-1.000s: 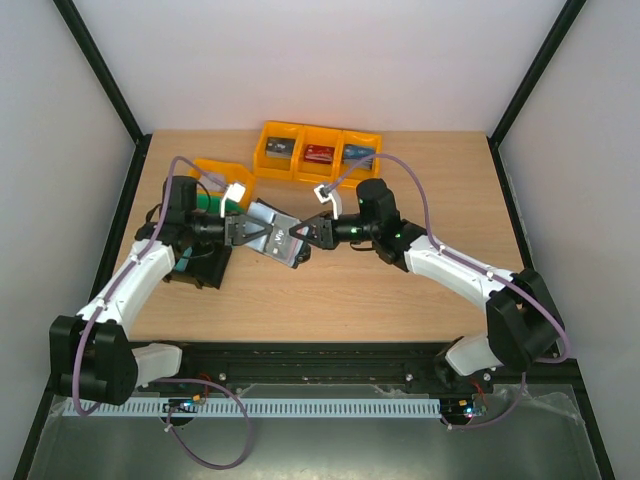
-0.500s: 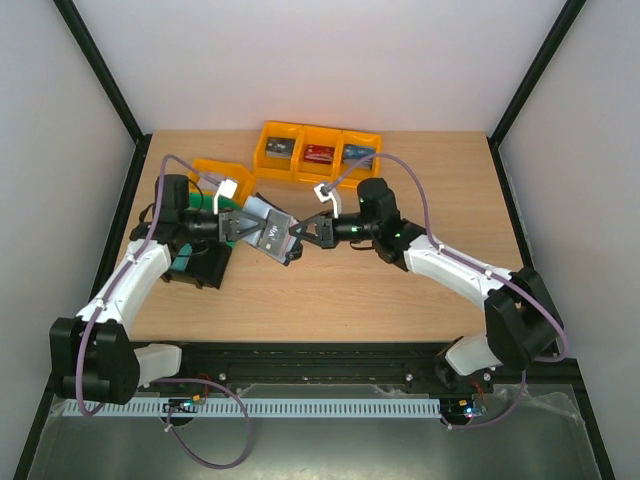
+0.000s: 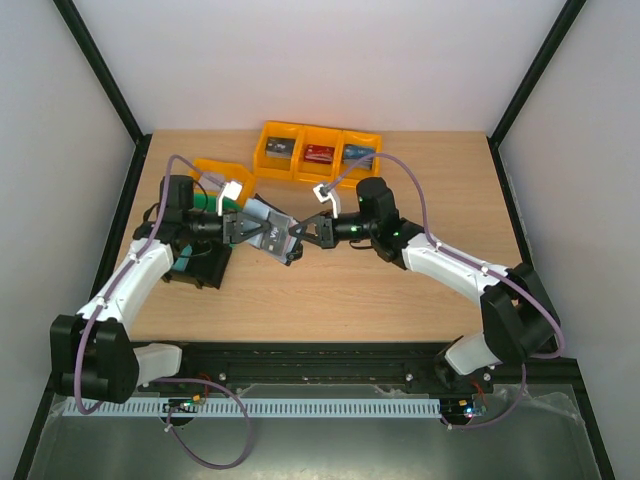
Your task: Take the credit cards out of the card holder
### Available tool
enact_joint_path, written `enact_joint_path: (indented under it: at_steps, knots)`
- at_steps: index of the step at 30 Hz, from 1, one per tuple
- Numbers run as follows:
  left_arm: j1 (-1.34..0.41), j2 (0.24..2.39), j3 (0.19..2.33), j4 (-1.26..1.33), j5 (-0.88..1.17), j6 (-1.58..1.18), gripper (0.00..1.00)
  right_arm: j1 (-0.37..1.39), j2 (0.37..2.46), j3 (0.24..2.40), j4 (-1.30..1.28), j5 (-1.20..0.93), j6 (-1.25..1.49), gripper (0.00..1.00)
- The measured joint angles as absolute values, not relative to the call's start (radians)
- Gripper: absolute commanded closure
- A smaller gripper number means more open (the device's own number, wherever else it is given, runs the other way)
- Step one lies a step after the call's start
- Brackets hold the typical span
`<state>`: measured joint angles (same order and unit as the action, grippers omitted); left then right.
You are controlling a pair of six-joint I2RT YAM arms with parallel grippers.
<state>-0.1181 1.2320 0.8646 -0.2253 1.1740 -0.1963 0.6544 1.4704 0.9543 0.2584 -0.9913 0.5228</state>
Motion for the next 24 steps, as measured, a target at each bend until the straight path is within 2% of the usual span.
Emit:
enact_joint_path:
  at_steps: [15,24]
  knots:
    - [-0.123,1.219,0.925,-0.344,1.195,-0.099,0.58,0.653,1.488,1.008,0.220,-1.029,0.482,0.98]
    - [-0.133,1.215,0.958,-0.412,1.206,-0.029,0.56,0.647,1.489,1.029,0.204,-1.061,0.467,0.99]
